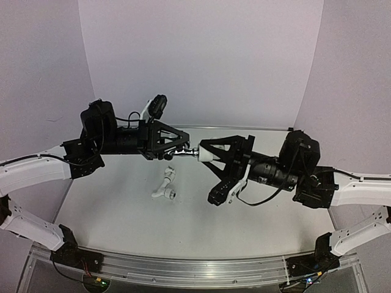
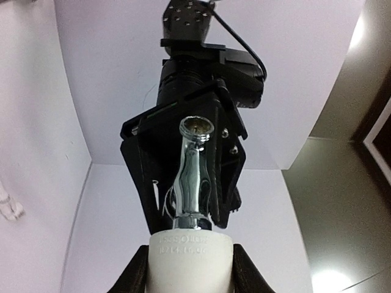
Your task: Install the water faucets
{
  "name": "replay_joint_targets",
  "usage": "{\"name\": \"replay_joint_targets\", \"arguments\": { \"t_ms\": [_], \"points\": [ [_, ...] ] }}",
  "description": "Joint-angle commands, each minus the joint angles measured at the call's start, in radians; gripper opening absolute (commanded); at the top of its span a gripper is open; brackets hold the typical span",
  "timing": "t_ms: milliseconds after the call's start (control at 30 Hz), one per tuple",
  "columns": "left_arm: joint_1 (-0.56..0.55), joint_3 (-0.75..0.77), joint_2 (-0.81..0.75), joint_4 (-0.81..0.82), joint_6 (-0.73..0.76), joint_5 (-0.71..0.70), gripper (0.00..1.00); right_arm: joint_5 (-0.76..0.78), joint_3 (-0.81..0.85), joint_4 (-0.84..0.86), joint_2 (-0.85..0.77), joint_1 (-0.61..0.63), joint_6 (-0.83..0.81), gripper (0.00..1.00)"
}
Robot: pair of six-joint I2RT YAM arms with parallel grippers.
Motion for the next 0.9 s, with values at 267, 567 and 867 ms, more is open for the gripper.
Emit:
{"name": "replay_joint_targets", "arguments": {
  "t_ms": [267, 567, 867],
  "points": [
    [-0.021, 0.011, -0.096, 0.060, 0.182, -0.024, 0.29, -0.099, 0.265, -0.246, -0.036, 0.003, 0.669, 0.00],
    [-0.036, 0.055, -0.135, -0.126, 0.355, -0.062, 0.22, -0.090, 0.368, -0.351, -0.003, 0.003, 0.935, 0.00],
    [-0.047, 0.146, -0.142, -0.370, 0.492, -0.045, 0.45, -0.004, 0.374, -0.408, 0.009, 0.003, 0.869, 0.00]
  ]
}}
